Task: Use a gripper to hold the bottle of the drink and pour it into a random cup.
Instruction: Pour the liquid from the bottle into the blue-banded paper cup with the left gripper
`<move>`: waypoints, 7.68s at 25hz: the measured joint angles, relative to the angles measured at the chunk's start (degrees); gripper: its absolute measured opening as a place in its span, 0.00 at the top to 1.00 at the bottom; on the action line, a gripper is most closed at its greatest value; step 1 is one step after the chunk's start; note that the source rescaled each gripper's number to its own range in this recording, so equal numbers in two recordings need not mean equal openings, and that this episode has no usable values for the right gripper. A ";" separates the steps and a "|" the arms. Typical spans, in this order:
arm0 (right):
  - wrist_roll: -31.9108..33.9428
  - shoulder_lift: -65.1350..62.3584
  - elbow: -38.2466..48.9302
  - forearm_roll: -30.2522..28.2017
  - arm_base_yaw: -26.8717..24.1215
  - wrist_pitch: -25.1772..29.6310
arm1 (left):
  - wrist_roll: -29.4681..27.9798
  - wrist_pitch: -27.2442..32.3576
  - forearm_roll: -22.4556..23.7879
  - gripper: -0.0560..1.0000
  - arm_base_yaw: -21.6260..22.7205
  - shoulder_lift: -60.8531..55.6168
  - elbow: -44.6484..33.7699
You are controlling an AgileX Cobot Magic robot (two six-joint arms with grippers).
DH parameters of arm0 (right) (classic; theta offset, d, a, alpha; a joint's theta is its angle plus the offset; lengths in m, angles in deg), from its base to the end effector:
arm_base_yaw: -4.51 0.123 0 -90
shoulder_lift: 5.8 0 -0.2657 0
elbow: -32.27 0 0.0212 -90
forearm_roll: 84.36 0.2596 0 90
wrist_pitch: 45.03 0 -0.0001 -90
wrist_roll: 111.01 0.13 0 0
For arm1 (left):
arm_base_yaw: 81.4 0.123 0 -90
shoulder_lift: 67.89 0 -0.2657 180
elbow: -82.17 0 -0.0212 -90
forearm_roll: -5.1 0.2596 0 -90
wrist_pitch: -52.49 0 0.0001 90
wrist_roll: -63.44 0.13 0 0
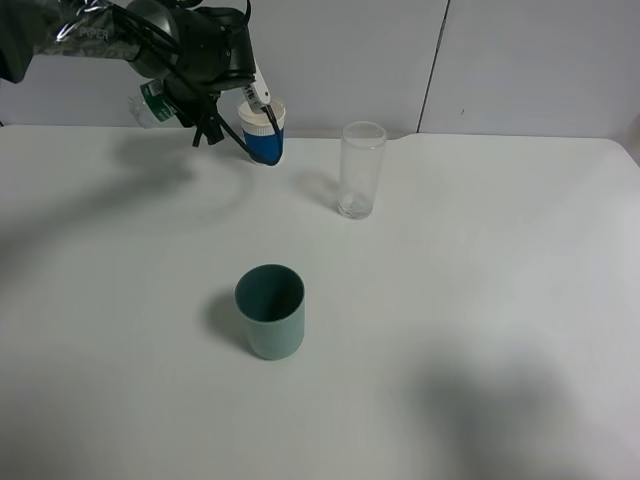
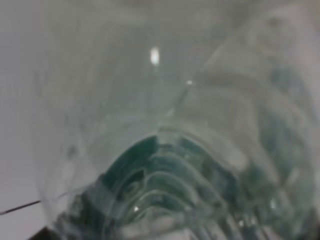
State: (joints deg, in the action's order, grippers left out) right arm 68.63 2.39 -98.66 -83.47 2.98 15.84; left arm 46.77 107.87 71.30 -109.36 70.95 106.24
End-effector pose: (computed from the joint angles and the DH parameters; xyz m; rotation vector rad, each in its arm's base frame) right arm 0.0585 0.0002 0.2577 0.0205 2.0616 -0.0017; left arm 0.4818 -0.1449 0.1382 0.9582 2.1927 1.1225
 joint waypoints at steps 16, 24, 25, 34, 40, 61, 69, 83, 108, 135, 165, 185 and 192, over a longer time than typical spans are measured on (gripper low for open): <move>0.00 0.00 0.00 0.00 0.00 0.00 | 5.52 1.83 0.00 0.95 0.00 0.00 0.04; 0.00 0.00 0.00 0.00 0.00 0.00 | 6.64 2.37 0.14 0.95 0.00 0.00 0.53; 0.00 0.00 0.00 0.00 0.00 0.00 | 6.85 2.53 0.14 0.95 0.00 0.06 0.88; 0.00 0.00 0.00 0.00 0.00 0.00 | 8.24 3.09 0.22 0.95 -0.24 0.12 2.68; 0.00 0.00 0.00 0.00 0.00 0.00 | 9.18 3.14 0.22 0.95 -0.98 0.12 2.68; 0.00 0.00 0.00 0.00 0.00 0.00 | 10.72 7.49 1.50 0.95 -0.98 0.17 2.68; 0.00 0.00 0.00 0.00 0.00 0.00 | 11.78 8.23 2.56 0.95 -0.98 0.17 2.68; 0.00 0.00 0.00 0.00 0.00 0.00 | 12.04 8.59 6.20 0.95 -1.21 0.17 2.68; 0.00 0.00 0.00 0.00 0.00 0.00 | 12.58 8.11 8.98 0.95 -1.27 0.17 2.68; 0.00 0.00 0.00 0.00 0.00 0.00 | 15.12 8.01 11.56 0.95 -1.27 0.17 2.68; 0.00 0.00 0.00 0.00 0.00 0.00 | 17.97 7.48 11.94 0.95 -1.27 0.17 2.68; 0.00 0.00 0.00 0.00 0.00 0.00 | 18.25 7.48 13.30 0.95 -1.27 0.17 2.68; 0.00 0.00 0.00 0.00 0.00 0.00 | 18.40 7.48 13.73 0.95 -1.27 0.17 2.68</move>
State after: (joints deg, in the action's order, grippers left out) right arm 68.63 2.39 -98.66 -83.47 2.98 15.84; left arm 65.17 115.35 85.03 -110.63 71.12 108.92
